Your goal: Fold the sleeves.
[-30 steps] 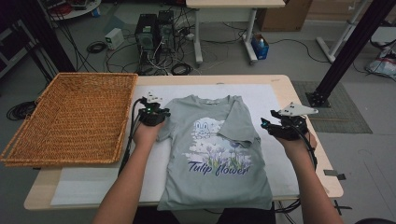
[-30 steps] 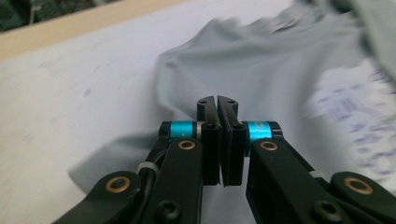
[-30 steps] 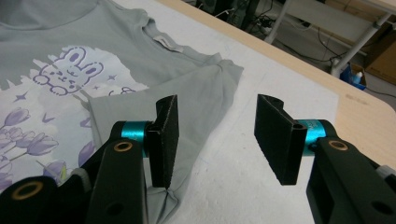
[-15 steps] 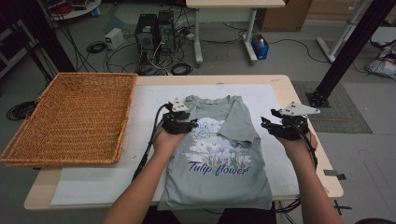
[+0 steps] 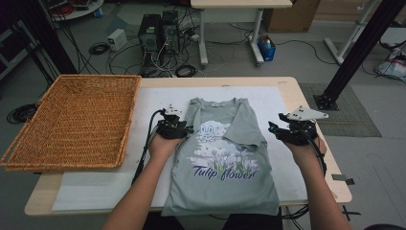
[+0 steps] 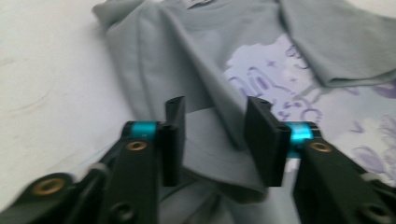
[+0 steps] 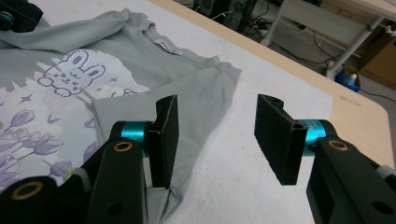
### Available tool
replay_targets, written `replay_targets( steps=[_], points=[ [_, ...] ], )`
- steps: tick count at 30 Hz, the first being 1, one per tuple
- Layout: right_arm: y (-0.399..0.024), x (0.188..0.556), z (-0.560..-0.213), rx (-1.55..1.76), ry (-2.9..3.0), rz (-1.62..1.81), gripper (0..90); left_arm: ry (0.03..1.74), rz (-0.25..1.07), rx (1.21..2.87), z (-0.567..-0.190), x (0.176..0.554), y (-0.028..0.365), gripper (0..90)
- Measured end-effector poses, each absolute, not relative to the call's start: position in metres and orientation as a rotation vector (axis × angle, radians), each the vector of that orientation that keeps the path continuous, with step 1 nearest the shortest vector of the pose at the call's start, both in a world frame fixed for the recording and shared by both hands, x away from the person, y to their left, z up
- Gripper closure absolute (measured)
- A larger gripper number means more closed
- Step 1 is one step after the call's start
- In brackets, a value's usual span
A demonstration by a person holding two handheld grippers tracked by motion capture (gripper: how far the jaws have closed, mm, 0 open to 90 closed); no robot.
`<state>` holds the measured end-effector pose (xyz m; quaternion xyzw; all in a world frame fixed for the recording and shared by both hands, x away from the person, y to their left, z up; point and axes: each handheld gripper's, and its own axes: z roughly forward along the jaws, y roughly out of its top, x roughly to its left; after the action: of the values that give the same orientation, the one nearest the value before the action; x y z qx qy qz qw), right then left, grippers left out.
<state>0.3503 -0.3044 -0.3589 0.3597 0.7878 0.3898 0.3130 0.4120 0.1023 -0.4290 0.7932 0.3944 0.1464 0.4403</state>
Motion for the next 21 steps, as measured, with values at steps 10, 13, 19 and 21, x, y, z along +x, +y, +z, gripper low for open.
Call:
replay_targets(
  steps=[10, 13, 19, 21],
  points=[
    [-0.303, 0.348, -0.358, 0.942, 2.072, 1.036, 50.9, 0.912, 0.390, 1.977, -0.418, 0.395, 0.098, 56.6],
    [-0.300, 0.346, -0.360, 0.939, 2.080, 1.033, 50.9, 0.956, 0.380, 1.998, -0.424, 0.398, 0.102, 56.5],
    [-0.302, 0.343, -0.361, 0.939, 2.082, 1.026, 50.9, 0.926, 0.421, 2.029, -0.427, 0.395, 0.101, 86.8],
    [-0.303, 0.343, -0.360, 0.946, 2.079, 1.028, 50.9, 0.896, 0.423, 2.009, -0.418, 0.394, 0.097, 87.2]
  ],
)
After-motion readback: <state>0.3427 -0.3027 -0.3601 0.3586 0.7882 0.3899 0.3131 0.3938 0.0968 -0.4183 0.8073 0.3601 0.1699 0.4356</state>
